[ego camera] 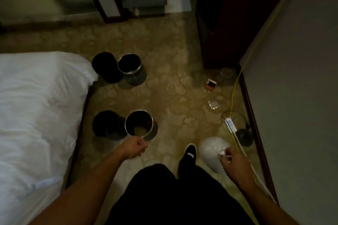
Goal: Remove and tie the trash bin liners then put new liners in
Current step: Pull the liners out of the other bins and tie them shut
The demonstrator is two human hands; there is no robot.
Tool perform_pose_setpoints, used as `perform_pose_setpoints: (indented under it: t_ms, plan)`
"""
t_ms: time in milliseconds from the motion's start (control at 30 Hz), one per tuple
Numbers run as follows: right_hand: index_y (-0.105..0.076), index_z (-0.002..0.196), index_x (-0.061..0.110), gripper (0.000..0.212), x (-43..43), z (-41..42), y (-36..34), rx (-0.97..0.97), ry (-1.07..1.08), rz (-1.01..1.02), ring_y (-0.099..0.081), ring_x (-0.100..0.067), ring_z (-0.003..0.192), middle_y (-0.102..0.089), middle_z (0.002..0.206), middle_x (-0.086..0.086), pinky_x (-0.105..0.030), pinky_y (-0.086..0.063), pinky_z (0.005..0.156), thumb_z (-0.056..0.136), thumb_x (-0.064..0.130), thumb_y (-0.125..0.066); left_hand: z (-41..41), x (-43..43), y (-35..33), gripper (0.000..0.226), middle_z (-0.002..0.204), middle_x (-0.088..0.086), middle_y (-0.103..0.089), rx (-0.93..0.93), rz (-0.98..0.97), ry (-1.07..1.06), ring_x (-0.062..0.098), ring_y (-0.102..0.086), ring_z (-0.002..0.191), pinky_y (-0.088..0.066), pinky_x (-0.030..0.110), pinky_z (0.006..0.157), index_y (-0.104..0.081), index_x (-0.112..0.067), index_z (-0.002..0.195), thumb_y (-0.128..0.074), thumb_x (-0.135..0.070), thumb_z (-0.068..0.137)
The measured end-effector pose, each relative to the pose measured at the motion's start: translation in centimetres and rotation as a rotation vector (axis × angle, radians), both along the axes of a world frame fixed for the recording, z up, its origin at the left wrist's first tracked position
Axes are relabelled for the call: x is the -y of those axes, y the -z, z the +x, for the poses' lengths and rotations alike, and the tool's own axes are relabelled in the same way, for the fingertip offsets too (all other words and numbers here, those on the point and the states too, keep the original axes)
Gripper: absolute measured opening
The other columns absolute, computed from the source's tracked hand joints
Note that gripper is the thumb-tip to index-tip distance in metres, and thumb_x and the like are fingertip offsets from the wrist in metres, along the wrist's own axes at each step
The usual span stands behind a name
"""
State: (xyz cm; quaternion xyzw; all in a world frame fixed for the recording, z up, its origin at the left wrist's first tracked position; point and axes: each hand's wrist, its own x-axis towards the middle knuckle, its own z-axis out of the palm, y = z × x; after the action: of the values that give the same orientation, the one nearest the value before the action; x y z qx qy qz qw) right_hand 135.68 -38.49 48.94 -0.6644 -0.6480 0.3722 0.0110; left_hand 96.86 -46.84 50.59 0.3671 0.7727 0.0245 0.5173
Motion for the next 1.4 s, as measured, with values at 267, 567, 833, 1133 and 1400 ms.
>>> perform_pose_setpoints:
  t_ms: [267,567,833,1133,1400]
  plan:
    - [-0.064,0.089,0.025,0.009,-23.7,-13.2,-4.5,-0.178,-0.207,0.142,-0.066,-0.012,0.077,-0.068,0.083,0.007,-0.026,-0.047,0.066,0.095,0.032,-0.065,-8.0,-9.4,0.5,0.016,0.077,-0.003,-0.074,-0.040,-0.046,-0.088,0.015,-0.072,0.072,-0.061,0.038,0.077,-0.071,-0.022,0.084,-0.062,-0.030,0.095]
    - [-0.069,0.094,0.024,0.011,-45.4,-24.6,-4.4,-0.096,-0.259,0.092,-0.070,-0.017,0.084,-0.074,0.091,0.000,-0.037,-0.059,0.074,0.092,0.034,-0.070,-18.2,-26.7,2.7,0.021,0.070,0.007,-0.068,0.044,-0.035,-0.210,0.017,-0.062,0.060,-0.048,0.023,0.058,-0.071,-0.004,0.081,-0.059,-0.013,0.096]
    - [-0.067,0.091,0.024,0.014,-58.1,-27.7,-4.1,-0.013,-0.147,0.031,-0.072,-0.023,0.084,-0.075,0.091,-0.006,-0.031,-0.048,0.069,0.097,0.037,-0.064,-26.3,-50.8,-0.3,0.026,0.069,0.001,-0.064,0.088,0.092,-0.060,0.001,-0.057,0.055,-0.044,0.018,0.056,-0.066,-0.001,0.083,-0.058,-0.021,0.099]
    - [-0.064,0.097,0.020,0.014,-73.4,-35.5,-0.7,0.069,-0.072,-0.099,-0.070,-0.032,0.096,-0.074,0.096,-0.009,-0.035,-0.050,0.075,0.097,0.034,-0.063,-35.4,-72.8,-0.7,0.015,0.081,0.006,-0.067,0.172,0.168,-0.147,0.012,-0.061,0.068,-0.050,0.028,0.073,-0.067,-0.013,0.089,-0.056,-0.014,0.099]
    - [-0.066,0.102,0.031,0.022,-91.2,-51.5,-0.9,-0.019,-0.310,-0.129,-0.072,-0.024,0.101,-0.077,0.100,0.001,-0.030,-0.054,0.082,0.092,0.050,-0.064,-45.7,-80.5,-1.2,0.025,0.065,-0.001,-0.062,0.037,0.012,-0.321,0.011,-0.055,0.055,-0.041,0.022,0.050,-0.063,-0.016,0.071,-0.061,-0.019,0.096]
